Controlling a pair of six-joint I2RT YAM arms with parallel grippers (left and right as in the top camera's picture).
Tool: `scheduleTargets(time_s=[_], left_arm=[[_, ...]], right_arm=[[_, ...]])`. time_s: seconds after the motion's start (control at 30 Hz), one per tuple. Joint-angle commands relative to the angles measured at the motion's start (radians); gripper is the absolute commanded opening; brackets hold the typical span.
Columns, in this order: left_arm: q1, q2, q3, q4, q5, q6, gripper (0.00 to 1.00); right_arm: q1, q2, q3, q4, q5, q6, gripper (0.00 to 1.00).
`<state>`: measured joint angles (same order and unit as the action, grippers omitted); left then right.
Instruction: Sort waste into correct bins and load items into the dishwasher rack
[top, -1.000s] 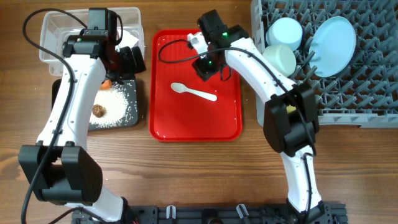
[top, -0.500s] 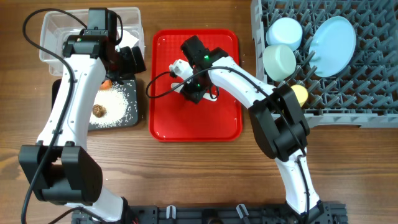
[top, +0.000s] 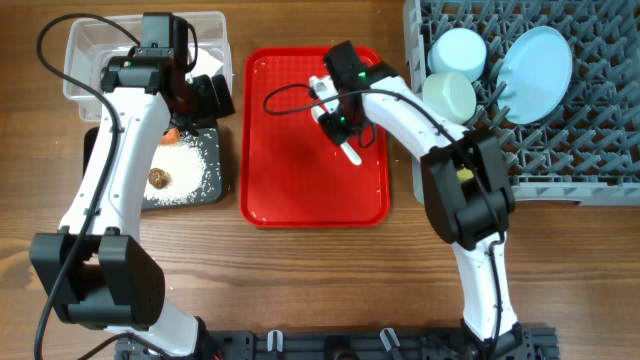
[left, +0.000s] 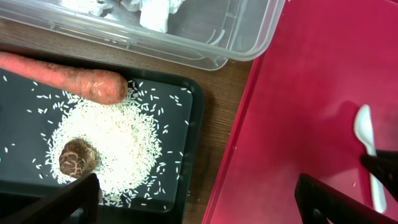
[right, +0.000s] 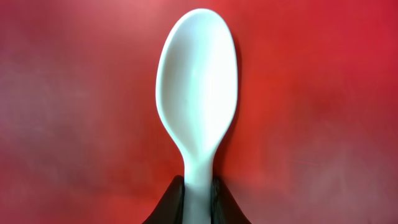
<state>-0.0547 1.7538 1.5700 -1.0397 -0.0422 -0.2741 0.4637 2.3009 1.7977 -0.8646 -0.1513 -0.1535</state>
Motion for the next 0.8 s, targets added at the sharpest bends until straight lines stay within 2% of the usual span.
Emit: scheduleTargets(time_s=[0.0, 0.13, 0.3, 0.47, 0.77], left_arm=[[0.005, -0.003, 0.001, 0.003, 0.007, 0.005, 1.0], [0.005, -0.003, 0.001, 0.003, 0.007, 0.005, 1.0], [0.005, -0.003, 0.001, 0.003, 0.007, 0.005, 1.0], [0.005, -0.003, 0.001, 0.003, 0.007, 0.005, 1.0], [0.005, -0.003, 0.001, 0.002, 0.007, 0.005, 1.0]], right_arm=[[-0.058, -0.128, 0.048, -0.037, -0.072, 0.093, 0.04], [-0.132, -0.352, 0.053, -0.046, -0.07, 0.145, 0.04], [-0.258, -0.537, 0.053, -0.152, 0.135, 0.209, 0.04], [-0.394, -0.537, 0.005, -0.261, 0.215, 0.205, 0.04], [-0.55, -0.537, -0.259, -0.087, 0.215, 0.173, 0.04]])
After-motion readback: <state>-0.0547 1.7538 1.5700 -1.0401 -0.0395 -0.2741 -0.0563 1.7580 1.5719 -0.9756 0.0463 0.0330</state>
